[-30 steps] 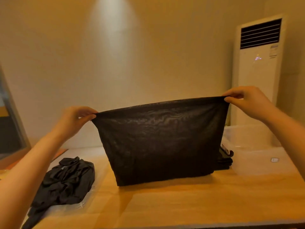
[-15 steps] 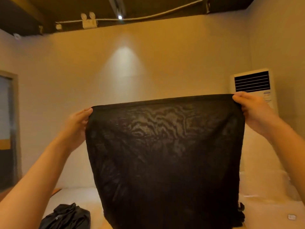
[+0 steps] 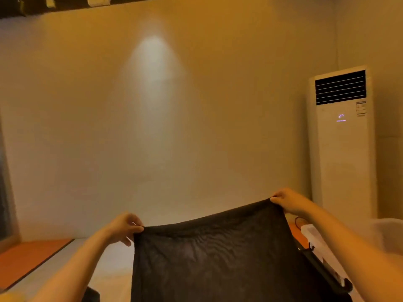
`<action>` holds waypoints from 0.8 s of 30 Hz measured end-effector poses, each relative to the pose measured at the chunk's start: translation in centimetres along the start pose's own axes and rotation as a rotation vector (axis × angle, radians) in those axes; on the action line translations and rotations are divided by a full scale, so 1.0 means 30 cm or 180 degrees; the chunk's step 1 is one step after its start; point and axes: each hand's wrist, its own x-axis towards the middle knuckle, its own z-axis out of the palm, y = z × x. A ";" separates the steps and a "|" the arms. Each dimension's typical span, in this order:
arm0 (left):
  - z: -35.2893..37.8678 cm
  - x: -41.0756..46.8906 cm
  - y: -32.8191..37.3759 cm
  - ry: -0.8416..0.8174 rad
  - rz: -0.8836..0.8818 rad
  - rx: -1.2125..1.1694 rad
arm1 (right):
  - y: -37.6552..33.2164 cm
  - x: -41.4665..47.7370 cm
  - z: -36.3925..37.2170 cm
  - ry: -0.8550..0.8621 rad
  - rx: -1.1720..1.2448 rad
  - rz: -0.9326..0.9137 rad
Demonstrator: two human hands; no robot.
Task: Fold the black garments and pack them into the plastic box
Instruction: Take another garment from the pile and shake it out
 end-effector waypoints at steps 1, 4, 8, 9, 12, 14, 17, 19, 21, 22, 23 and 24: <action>-0.002 0.054 0.008 0.0174 0.0051 -0.0024 | -0.006 0.059 0.011 0.0116 0.0000 0.0017; -0.107 0.193 0.144 0.1629 0.0773 -0.0858 | -0.101 0.238 -0.060 0.1372 0.0432 -0.0338; -0.284 0.153 0.436 0.2832 0.1930 -0.2360 | -0.342 0.271 -0.232 0.2904 0.1599 -0.1316; -0.303 0.136 0.468 0.2882 0.2019 -0.2456 | -0.377 0.254 -0.254 0.2998 0.1705 -0.1458; -0.293 0.088 0.453 0.2846 0.2033 -0.2469 | -0.374 0.179 -0.248 0.2949 0.1946 -0.1623; -0.262 0.038 0.402 0.2763 0.1952 -0.2336 | -0.332 0.120 -0.216 0.2736 0.2018 -0.1546; -0.216 -0.055 0.311 0.2548 0.1832 -0.2193 | -0.278 0.021 -0.155 0.2332 0.2020 -0.1409; -0.187 -0.129 0.247 0.2312 0.1743 -0.2124 | -0.246 -0.063 -0.118 0.2056 0.2102 -0.1313; -0.148 -0.223 0.186 0.2055 0.1592 -0.1972 | -0.200 -0.156 -0.078 0.1739 0.2298 -0.1225; -0.119 -0.276 0.156 0.1941 0.1502 -0.1893 | -0.167 -0.203 -0.054 0.1552 0.2331 -0.1194; -0.086 -0.328 0.122 0.1846 0.1423 -0.1848 | -0.132 -0.252 -0.027 0.1347 0.2372 -0.1156; -0.051 -0.380 0.086 0.1763 0.1359 -0.1846 | -0.091 -0.298 0.000 0.1149 0.2426 -0.1101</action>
